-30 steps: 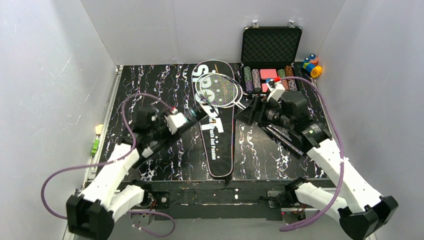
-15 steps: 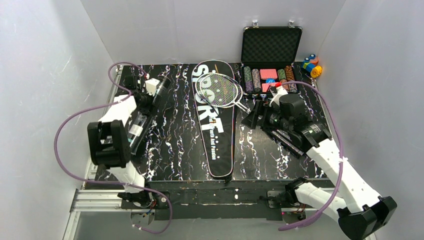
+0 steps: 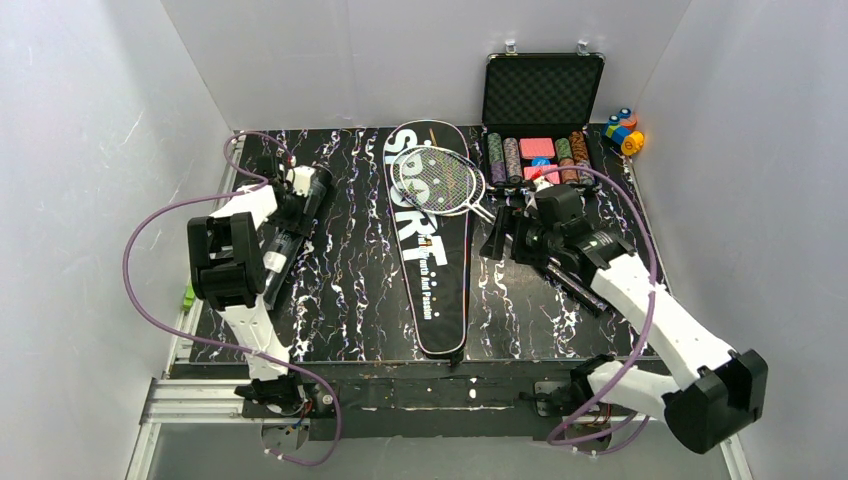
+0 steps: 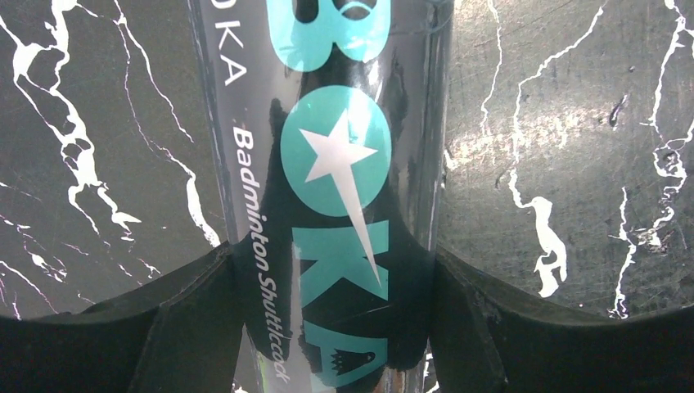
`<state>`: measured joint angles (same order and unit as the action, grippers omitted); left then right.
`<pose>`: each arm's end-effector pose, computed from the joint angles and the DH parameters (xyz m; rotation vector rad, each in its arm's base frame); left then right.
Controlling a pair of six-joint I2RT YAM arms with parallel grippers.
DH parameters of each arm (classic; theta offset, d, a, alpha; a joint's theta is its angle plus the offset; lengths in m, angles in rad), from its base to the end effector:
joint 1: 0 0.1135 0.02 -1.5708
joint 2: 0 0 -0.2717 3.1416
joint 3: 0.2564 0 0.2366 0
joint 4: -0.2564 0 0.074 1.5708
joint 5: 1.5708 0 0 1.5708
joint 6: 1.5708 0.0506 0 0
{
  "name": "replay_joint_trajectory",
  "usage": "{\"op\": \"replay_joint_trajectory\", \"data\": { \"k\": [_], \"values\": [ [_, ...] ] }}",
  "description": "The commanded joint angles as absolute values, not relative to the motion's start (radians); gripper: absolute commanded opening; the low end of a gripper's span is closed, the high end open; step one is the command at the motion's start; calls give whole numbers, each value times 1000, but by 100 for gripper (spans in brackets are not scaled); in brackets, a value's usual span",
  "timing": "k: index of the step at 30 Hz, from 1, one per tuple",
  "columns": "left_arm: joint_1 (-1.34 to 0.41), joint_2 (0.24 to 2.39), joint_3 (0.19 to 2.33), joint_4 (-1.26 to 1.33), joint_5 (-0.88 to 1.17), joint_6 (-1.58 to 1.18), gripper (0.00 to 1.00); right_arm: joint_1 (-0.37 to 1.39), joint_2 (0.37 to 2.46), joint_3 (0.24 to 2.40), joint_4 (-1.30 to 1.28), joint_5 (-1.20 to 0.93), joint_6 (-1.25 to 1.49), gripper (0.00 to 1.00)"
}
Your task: Pack up the badminton gear
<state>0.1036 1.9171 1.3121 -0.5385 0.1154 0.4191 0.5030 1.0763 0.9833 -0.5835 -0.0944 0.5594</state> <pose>0.3846 0.0341 0.1752 0.4575 2.6609 0.0007 0.1918 0.1109 0.3133 0.0130 2.3326 0.6615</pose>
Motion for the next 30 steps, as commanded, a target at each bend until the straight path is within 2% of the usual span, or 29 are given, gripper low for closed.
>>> {"op": "replay_joint_trajectory", "data": {
  "k": [1,2,3,4,5,18,23,30],
  "values": [
    [106,1874,1316,-488,129,404,59,494,1152,1019,-565,-46,530,87],
    [106,1856,1310,-487,134,403,63,492,1176,1038,-570,-40,523,87],
    [106,1838,1309,-490,148,399,72,491,1200,1060,-574,-34,515,87],
    [106,1815,1308,-497,162,396,93,490,1225,1078,-576,-32,509,87],
    [106,1792,1309,-505,176,392,98,489,1249,1101,-578,-33,505,88],
    [50,1414,1362,-717,262,266,98,498,1692,1231,-416,-189,569,87],
    [38,1415,1322,-830,486,203,98,501,1819,1270,-379,-209,581,77],
    [-127,1293,1104,-651,397,207,98,535,1915,1344,-389,-197,576,54]
  ]
}}
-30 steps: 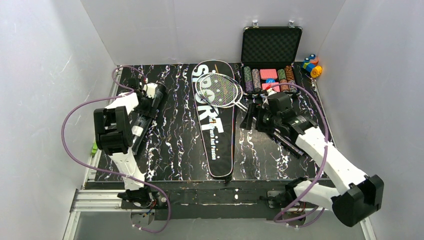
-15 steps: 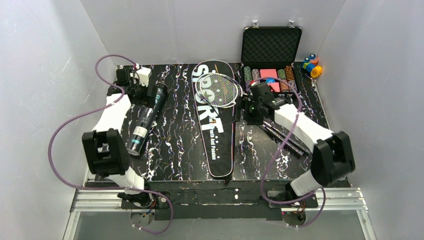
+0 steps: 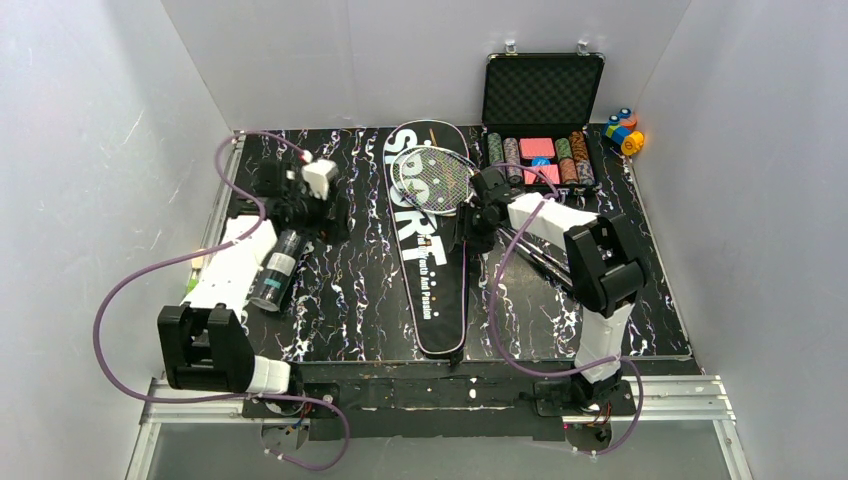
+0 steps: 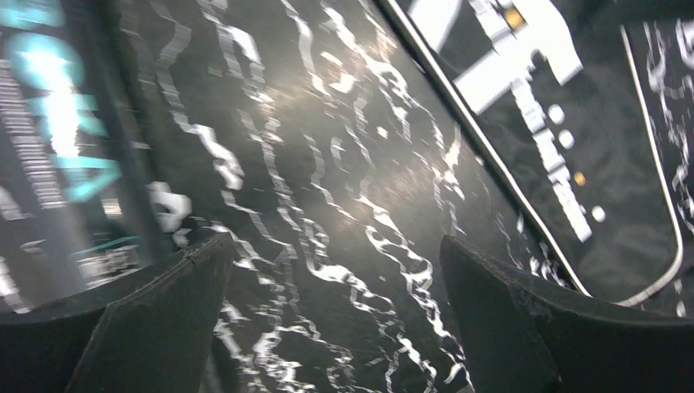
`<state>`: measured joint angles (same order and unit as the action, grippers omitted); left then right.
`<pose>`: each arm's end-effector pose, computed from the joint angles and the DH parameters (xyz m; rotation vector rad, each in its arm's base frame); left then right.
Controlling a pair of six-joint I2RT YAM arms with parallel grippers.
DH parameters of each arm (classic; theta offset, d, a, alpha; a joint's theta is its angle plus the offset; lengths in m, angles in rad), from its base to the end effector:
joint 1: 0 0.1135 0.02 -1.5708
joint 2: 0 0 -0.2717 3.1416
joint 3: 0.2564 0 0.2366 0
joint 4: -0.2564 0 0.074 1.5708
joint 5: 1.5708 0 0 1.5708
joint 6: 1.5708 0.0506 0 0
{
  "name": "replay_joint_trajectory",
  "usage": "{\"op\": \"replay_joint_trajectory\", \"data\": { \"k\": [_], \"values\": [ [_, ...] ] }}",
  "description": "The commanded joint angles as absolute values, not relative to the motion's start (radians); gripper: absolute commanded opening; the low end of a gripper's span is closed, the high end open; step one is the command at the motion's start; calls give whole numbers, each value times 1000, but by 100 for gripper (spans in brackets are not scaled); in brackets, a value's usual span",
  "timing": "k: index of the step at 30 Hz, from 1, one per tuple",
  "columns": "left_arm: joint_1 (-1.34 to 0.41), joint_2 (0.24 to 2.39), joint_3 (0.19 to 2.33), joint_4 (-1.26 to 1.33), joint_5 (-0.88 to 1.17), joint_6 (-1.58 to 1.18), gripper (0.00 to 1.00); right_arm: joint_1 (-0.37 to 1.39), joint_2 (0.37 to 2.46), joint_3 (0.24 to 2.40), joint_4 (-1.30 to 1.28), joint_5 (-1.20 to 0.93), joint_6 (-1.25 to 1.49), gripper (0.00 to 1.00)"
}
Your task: Pack up the badminton gear
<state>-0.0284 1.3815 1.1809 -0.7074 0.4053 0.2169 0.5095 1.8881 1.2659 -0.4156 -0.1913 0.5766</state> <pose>0.2786 -0.0279 0.2986 0.4652 2.3774 -0.4161 0.3345 0.1979 0.1805 0.0200 2.7191 0.6067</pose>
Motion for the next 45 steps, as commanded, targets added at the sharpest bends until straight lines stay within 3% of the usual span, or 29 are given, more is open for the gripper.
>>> {"op": "replay_joint_trajectory", "data": {
  "k": [1,9,18,19,23,27,33,39,45],
  "values": [
    [-143,1288,1092,-642,388,203,98,542,1928,1355,-394,-193,574,52],
    [-211,1295,1019,-575,379,194,98,632,2050,1487,-445,-195,545,25],
    [-283,1277,952,-526,388,222,98,739,2160,1668,-478,-257,518,21],
    [-293,1276,940,-516,388,218,98,742,2162,1681,-489,-262,515,24],
    [-344,1284,907,-457,363,227,98,733,2101,1679,-526,-244,521,52],
    [-392,1346,934,-428,310,231,98,674,1936,1591,-526,-244,524,65],
    [-465,1510,1032,-403,241,215,98,555,1687,1423,-533,-187,490,70],
    [-555,1672,1098,-376,161,212,98,464,1661,1382,-645,35,406,74],
    [-589,1751,1124,-359,146,215,95,443,1662,1351,-630,59,423,74]
  ]
}}
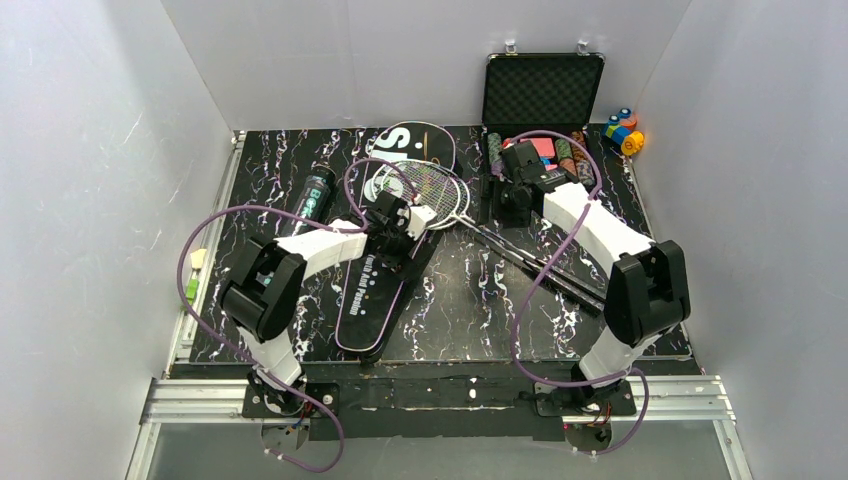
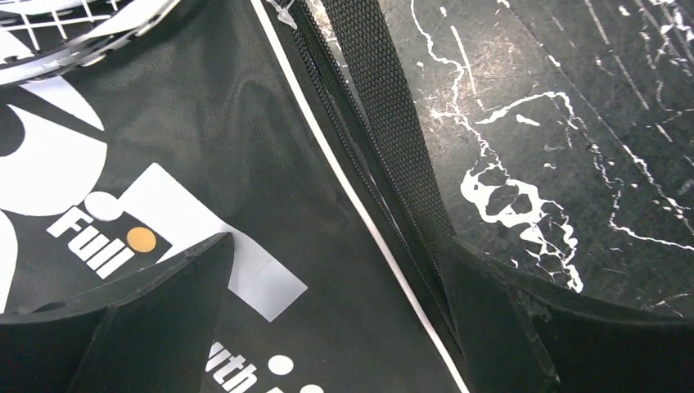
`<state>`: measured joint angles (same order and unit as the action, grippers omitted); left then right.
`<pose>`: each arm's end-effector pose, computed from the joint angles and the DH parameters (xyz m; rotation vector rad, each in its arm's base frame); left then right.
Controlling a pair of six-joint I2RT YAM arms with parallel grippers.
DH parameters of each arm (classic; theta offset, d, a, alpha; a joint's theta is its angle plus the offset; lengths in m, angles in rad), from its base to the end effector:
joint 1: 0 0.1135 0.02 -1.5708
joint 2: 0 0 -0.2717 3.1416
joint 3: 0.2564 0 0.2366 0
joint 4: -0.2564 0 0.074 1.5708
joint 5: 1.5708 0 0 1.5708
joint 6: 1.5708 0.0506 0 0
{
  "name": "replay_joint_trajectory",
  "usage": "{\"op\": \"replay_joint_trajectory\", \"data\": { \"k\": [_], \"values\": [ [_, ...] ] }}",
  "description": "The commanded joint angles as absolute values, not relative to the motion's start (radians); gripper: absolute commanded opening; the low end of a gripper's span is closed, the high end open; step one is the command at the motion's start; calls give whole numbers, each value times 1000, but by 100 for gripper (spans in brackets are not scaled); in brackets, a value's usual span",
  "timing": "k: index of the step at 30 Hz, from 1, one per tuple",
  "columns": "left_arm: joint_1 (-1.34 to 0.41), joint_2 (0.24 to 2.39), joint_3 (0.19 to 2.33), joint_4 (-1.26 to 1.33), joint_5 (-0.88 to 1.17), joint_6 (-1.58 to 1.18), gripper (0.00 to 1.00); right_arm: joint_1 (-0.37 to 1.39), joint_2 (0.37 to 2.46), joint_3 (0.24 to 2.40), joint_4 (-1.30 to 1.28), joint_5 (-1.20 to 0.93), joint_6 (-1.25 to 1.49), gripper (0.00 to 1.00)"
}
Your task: Pack up the badminton gear
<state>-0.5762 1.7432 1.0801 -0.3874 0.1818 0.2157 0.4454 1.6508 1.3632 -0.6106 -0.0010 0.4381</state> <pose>0.2847 -0.1959 0.1802 1.0769 2.4101 -0.3626 0.3211 0.1533 0.2795 -0.0096 2.5081 0.3760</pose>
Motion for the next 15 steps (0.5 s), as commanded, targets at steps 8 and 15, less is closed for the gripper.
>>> {"op": "replay_joint_trajectory", "data": {
  "k": [8,15],
  "values": [
    [-590,1725,1090,-339,102,259,42,443,1706,1319,-611,90,428,75],
    [-589,1691,1069,-347,64,271,0,443,1710,1305,-601,97,429,75]
  ]
}}
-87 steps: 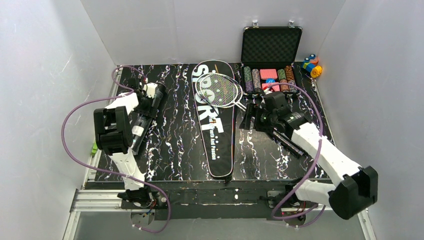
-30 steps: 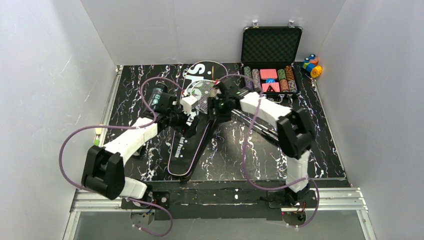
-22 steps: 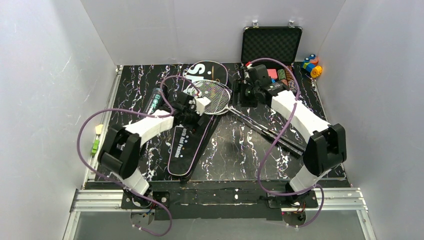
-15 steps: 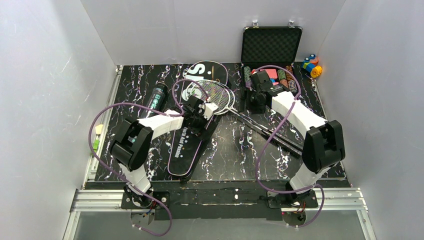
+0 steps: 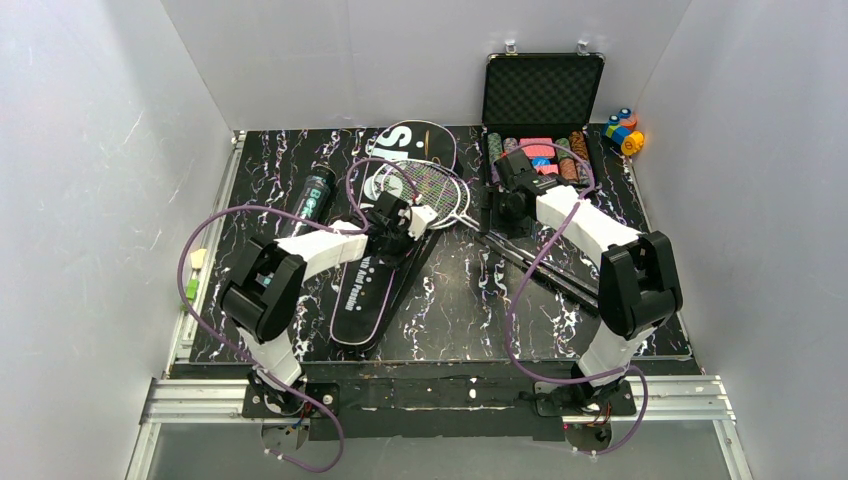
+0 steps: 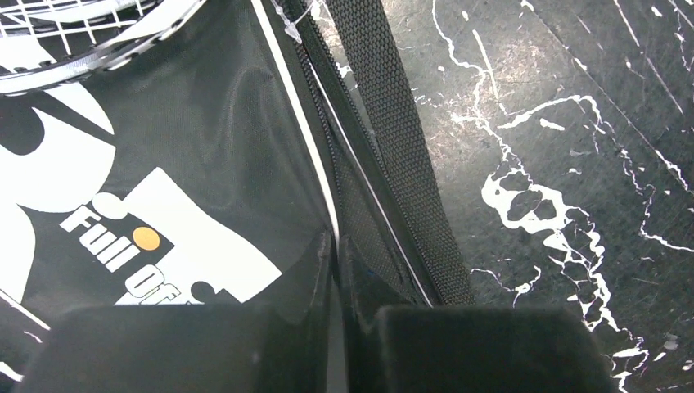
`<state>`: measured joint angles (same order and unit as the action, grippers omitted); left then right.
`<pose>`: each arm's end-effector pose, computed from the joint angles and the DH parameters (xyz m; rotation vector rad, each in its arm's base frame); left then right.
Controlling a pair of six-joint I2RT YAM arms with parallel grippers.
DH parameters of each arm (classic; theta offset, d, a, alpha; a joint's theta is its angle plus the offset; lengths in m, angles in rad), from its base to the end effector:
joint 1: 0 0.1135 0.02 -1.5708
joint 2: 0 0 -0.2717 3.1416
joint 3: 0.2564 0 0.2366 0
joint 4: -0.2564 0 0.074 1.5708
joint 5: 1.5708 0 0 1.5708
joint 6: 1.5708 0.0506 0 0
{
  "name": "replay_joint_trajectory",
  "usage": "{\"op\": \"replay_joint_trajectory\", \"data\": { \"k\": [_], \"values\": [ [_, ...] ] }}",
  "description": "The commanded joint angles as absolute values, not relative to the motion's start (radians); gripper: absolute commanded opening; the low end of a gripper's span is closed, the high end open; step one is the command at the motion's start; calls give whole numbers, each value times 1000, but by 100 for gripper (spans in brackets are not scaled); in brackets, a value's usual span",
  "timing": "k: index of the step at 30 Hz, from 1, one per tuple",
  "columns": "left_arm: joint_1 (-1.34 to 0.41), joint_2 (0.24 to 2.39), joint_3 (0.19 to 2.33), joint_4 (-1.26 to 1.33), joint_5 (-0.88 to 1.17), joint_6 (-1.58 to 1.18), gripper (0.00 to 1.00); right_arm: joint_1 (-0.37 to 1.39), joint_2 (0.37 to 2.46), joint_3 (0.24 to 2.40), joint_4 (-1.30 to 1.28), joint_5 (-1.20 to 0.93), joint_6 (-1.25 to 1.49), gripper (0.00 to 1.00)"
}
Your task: Pack up the badminton gear
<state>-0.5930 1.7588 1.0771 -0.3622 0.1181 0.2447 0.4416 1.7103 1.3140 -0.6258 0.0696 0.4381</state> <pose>0.2859 -0.1999 0.1754 1.1077 2.3850 -0.2760 0.3243 0.1494 0.2434 0.0210 2.6069 0.2303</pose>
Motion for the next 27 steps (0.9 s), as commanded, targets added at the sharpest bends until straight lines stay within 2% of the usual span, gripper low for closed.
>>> {"op": "replay_joint_trajectory", "data": {
  "k": [1,7,12,21,27],
  "values": [
    [-589,1681,1067,-347,52,273,0,444,1708,1303,-599,107,423,75],
    [-555,1587,1079,-365,15,238,0,446,1710,1307,-607,147,387,76],
    [-515,1488,1105,-410,-37,195,0,457,1662,1287,-579,96,410,76],
    [-373,1370,1207,-529,49,90,0,499,1621,1296,-568,22,458,77],
    [-368,1304,1212,-562,106,65,0,554,1622,1289,-422,-211,597,78]
  ]
}}
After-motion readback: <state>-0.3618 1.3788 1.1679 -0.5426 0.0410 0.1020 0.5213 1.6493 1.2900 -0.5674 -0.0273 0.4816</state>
